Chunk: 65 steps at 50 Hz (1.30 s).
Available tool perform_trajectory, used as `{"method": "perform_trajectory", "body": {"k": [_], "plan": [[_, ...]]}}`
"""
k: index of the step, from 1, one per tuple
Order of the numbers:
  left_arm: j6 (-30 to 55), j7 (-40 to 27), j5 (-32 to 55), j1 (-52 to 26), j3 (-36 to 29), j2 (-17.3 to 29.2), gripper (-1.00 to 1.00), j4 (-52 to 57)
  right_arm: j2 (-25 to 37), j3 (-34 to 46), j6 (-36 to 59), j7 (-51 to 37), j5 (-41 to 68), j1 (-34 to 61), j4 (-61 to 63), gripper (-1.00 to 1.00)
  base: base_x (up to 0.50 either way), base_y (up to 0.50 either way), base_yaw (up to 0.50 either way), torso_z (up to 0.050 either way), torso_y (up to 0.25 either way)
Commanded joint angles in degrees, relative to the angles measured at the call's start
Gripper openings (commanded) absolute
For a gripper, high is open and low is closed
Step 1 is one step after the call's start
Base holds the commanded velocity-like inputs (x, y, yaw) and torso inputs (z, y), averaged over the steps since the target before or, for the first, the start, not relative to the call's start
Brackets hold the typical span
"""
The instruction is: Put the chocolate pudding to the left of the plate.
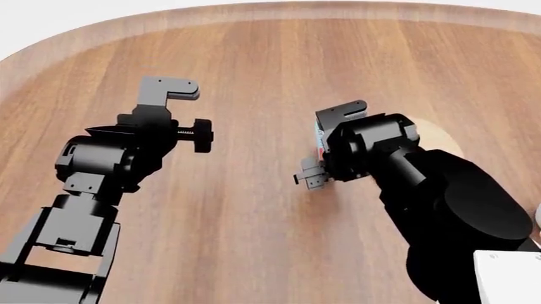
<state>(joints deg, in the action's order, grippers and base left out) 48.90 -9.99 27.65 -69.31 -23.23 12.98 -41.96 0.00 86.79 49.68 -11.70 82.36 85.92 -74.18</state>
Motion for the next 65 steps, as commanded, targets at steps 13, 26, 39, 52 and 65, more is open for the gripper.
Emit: {"method": "perform_trajectory", "body": {"k": [13, 26, 39, 52, 65], "plan": [[0.52, -0.28, 0.51, 0.17, 0.04, 0.44, 1.00, 0.86, 0.01, -0.74, 0.89, 0.40, -0.38, -0.54, -0.56, -1.00, 0.00, 0.00, 0.00, 0.000, 0.000], [0.83, -0.62, 0.76, 0.31, 0.10, 0.64, 1.00, 1.34, 0.01, -0.58, 0.95, 0.20, -0.17, 0.00, -0.44, 1.00, 0.00, 0.00, 0.00, 0.000, 0.000], [1.45, -1.12, 1.20, 0.76, 0.21, 0.99, 1.00, 3.07, 0.01, -2.41, 0.11, -1.55, 0.12, 1.14, -0.79, 1.00, 0.00, 0.00, 0.00, 0.000, 0.000], [4.96, -2.60, 3.35, 2.31, 1.68, 2.76, 1.00, 9.77, 1.42, -19.39, -3.08, -10.30, -9.57, 1.74, -0.80, 1.00, 0.00, 0.00, 0.00, 0.000, 0.130], [10.37, -6.54, 8.01, 7.19, 5.84, 5.86, 1.00, 24.55, 11.28, -28.96, 0.05, -18.28, -9.96, -2.29, 21.96, 1.00, 0.00, 0.00, 0.00, 0.000, 0.250]]}}
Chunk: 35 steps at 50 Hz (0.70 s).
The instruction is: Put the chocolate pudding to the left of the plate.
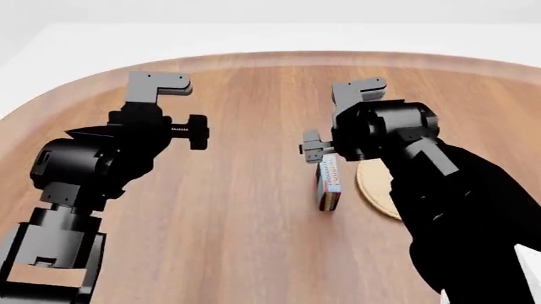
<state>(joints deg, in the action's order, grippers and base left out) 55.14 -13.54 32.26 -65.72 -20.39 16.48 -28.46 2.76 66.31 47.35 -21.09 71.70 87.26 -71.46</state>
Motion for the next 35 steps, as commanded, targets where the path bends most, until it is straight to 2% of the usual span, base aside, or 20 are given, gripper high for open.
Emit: {"method": "perform_trajectory", "body": {"k": [1, 8, 13, 20, 29, 35], "plan": [[4.61, -3.67, 3.71, 4.26, 3.35, 2.75, 1.00, 12.98, 10.18, -9.21, 2.89, -10.69, 1.75, -4.61, 23.17, 1.00, 0.00, 0.00, 0.00, 0.000, 0.250], [9.58, -8.32, 8.48, 10.10, 7.67, 5.63, 1.00, 29.58, 21.95, -14.39, 4.00, -21.50, 9.01, -12.18, 51.28, 1.00, 0.00, 0.00, 0.00, 0.000, 0.250], [11.95, -11.47, 11.72, 14.54, 10.99, 7.09, 1.00, 40.21, 27.81, -16.83, 2.66, -25.77, 11.90, -16.93, 64.29, 1.00, 0.00, 0.00, 0.00, 0.000, 0.250], [12.37, -14.99, 15.45, 23.04, 15.81, 8.79, 1.00, 53.83, 36.81, -20.50, -4.57, -30.56, 11.73, -27.34, 82.85, 1.00, 0.00, 0.00, 0.00, 0.000, 0.250], [5.93, -16.88, 14.52, 37.14, 18.80, 11.15, 1.00, 68.75, 45.93, -22.60, -16.50, -33.15, 2.09, -41.68, 101.44, 1.00, 0.00, 0.00, 0.00, 0.000, 0.250], [-3.24, -16.57, 9.23, 49.67, 19.89, 12.51, 1.00, 76.59, 49.56, -21.95, -25.87, -32.86, -8.08, -53.23, 107.92, 1.00, 0.00, 0.00, 0.00, 0.000, 0.250]]}}
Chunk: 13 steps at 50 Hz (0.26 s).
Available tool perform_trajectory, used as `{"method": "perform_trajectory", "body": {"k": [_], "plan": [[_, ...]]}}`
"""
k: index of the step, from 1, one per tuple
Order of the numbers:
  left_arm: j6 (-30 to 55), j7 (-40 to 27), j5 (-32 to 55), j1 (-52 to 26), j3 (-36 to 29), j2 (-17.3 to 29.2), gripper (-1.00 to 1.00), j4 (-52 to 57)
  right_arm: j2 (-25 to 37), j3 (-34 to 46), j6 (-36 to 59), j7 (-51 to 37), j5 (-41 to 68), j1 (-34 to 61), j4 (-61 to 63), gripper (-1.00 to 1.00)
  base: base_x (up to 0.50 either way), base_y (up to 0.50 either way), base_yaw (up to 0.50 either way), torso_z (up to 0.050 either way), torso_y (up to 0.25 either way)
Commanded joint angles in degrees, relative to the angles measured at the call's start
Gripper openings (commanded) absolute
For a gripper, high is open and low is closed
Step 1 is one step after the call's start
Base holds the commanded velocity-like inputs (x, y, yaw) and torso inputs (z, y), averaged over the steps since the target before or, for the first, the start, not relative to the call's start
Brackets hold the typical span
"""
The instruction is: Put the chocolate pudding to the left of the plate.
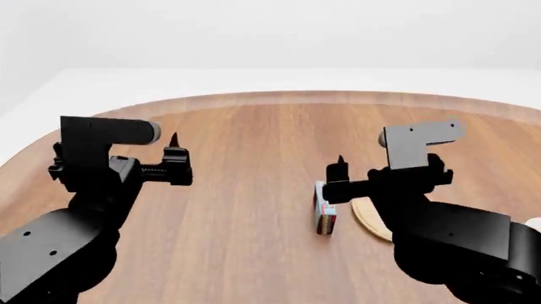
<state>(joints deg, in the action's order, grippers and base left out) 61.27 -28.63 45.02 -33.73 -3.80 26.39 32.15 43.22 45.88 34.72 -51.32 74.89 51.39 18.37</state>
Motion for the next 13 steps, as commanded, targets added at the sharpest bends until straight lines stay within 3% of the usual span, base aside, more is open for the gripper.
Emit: {"method": "perform_trajectory", "body": {"k": [1, 13], "plan": [[-11.24, -1.04, -4.55, 19.78, 3.44, 2.69, 1.00, 16.61, 9.64, -1.54, -15.17, -2.50, -13.12, -19.29, 18.75, 1.00, 0.00, 0.00, 0.00, 0.000, 0.250], [-33.24, 3.54, -18.32, 39.09, 1.81, 1.57, 1.00, 16.47, 12.76, 0.51, -30.92, -1.83, -30.61, -35.73, 21.96, 1.00, 0.00, 0.00, 0.00, 0.000, 0.250]]}}
